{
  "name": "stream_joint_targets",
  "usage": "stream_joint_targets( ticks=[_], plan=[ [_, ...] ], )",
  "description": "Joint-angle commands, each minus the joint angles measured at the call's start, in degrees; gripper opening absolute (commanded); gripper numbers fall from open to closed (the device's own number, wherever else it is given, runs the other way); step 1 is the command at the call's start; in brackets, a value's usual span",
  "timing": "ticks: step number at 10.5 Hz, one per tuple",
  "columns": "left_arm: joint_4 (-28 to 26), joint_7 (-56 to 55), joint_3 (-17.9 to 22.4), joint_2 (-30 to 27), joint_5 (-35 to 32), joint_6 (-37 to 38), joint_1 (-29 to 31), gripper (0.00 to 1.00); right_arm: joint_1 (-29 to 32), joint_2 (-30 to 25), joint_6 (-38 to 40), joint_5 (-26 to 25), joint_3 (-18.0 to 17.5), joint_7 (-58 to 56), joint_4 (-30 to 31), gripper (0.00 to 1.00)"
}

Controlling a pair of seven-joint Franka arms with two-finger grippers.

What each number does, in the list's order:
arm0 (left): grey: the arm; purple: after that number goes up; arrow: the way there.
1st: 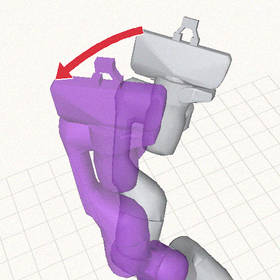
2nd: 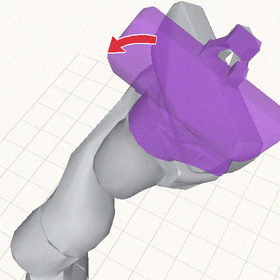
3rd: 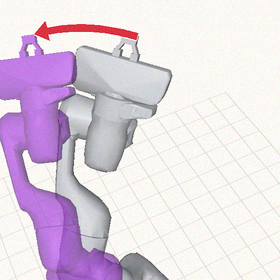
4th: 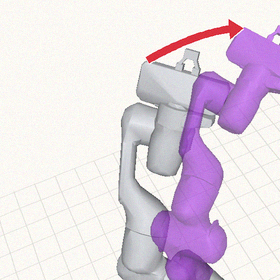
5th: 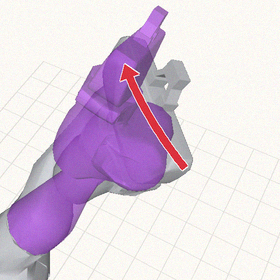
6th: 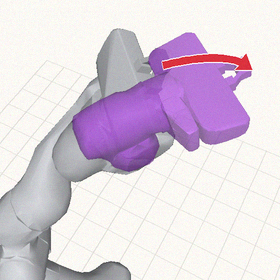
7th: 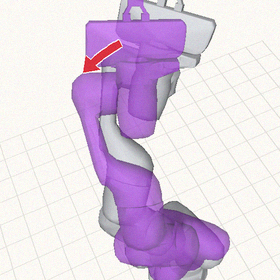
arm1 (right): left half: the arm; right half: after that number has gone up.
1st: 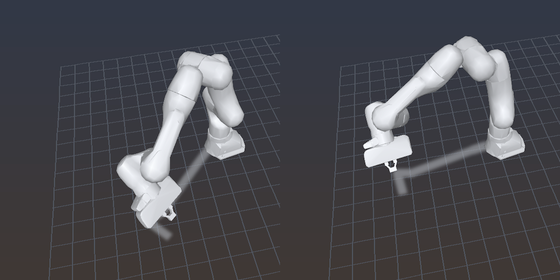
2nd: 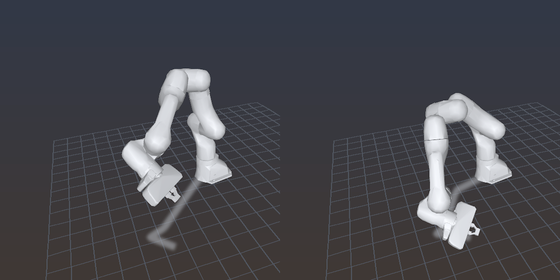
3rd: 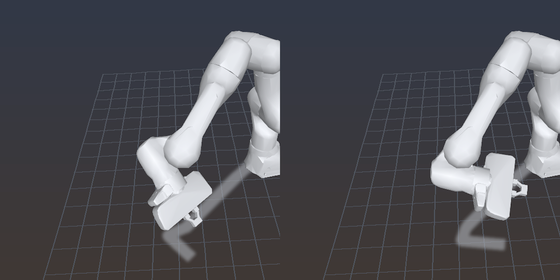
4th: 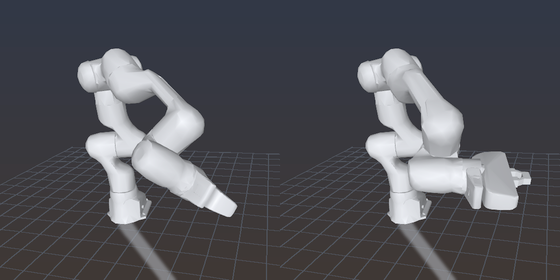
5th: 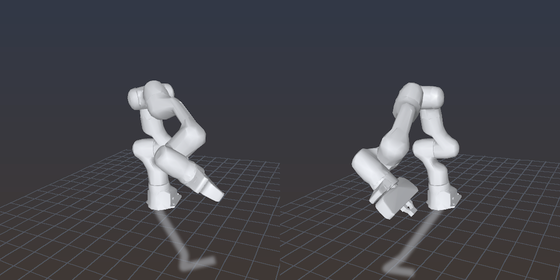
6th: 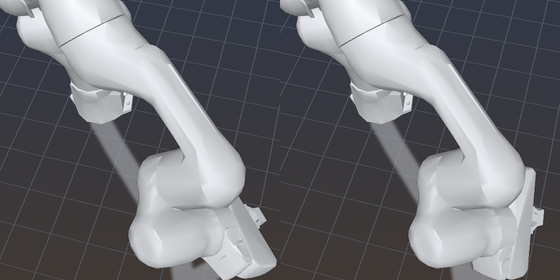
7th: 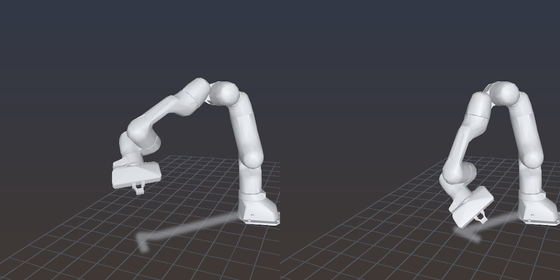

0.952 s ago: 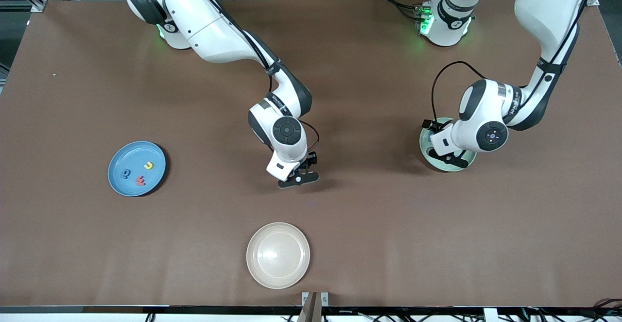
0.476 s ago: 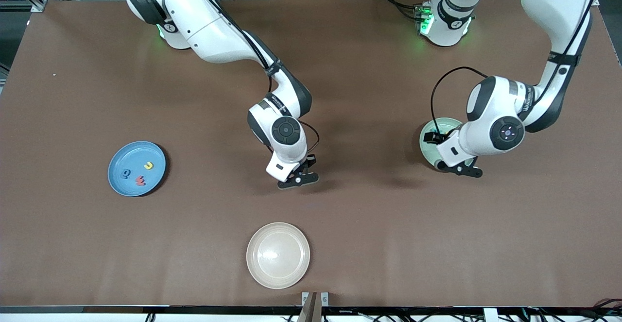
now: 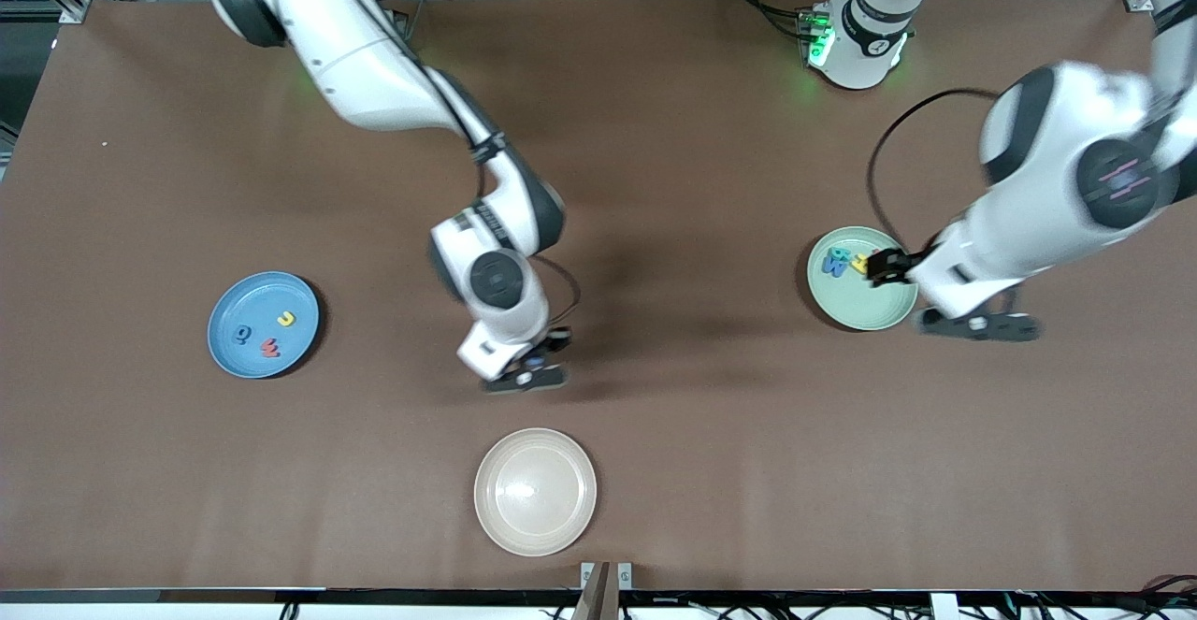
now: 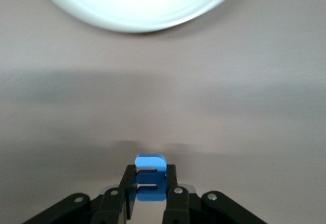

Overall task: Sort upper and lower case letters into plates
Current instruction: 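Release the b and withdraw the left gripper while the right gripper carries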

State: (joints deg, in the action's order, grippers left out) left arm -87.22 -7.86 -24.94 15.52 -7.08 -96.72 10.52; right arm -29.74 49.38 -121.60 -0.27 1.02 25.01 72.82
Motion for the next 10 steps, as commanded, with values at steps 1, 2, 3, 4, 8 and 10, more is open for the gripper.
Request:
stream_joint_targets(
  ticks=[1, 2, 3, 4, 8, 10],
  plan=[
    [5.7, 4.6, -0.1, -1.0, -0.7, 5.3, 2.8, 1.0, 7.3, -6.4, 1.9, -0.3, -0.8, -7.2, 7.2, 0.0],
    [5.9, 4.6, -0.1, -2.6, -0.7, 5.4, 3.0, 1.0, 10.2, -8.8, 1.9, -0.3, -0.8, -11.5, 10.8, 0.0],
    [6.0, 4.7, 0.0, -4.9, 0.5, 5.4, 3.1, 1.0, 13.3, -11.2, 1.7, -0.7, -0.8, -15.6, 14.9, 0.0],
    [7.6, 4.6, 0.0, -5.8, 2.2, 5.4, 3.7, 1.0, 16.6, -13.5, 1.5, -2.6, -0.8, -19.4, 18.3, 0.0],
    [9.8, 4.6, 0.8, -5.6, 2.3, 12.2, 4.2, 1.0, 28.7, -18.7, 1.5, -4.6, -0.8, -39.8, 25.9, 0.0],
    [9.9, 4.6, 1.8, -5.8, 2.4, 15.1, 4.1, 1.0, 31.1, -19.2, 2.0, -4.6, -0.8, -43.9, 26.2, 0.21]
  ],
)
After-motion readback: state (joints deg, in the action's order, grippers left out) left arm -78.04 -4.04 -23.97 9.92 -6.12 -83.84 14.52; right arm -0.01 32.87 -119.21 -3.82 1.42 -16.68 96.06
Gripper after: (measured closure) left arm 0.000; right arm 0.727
